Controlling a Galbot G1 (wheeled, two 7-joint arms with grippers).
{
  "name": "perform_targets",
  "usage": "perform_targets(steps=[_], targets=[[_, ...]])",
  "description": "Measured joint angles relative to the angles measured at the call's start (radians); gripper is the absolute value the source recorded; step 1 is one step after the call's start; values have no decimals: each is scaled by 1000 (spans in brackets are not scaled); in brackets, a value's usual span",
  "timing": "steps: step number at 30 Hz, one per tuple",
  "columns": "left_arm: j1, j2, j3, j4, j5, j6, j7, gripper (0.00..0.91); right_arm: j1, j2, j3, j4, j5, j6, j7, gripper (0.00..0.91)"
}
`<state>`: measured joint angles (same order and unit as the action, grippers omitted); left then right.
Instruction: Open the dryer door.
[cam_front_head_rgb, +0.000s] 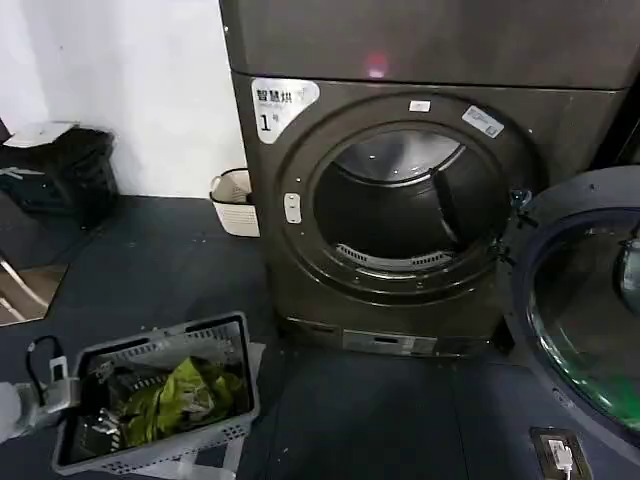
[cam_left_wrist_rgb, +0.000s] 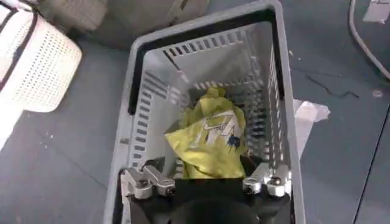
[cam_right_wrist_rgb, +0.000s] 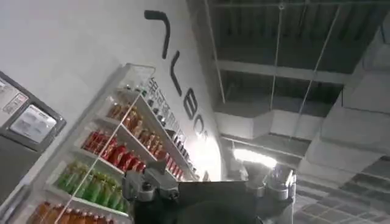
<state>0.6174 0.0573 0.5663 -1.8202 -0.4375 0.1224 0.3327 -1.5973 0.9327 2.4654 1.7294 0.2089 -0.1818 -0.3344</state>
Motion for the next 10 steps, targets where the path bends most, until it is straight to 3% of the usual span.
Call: perform_targets(steps=[10], targets=[[2, -4, -6, 14, -2, -4, 7, 907, -33, -3, 44, -21, 1, 3, 8, 907]])
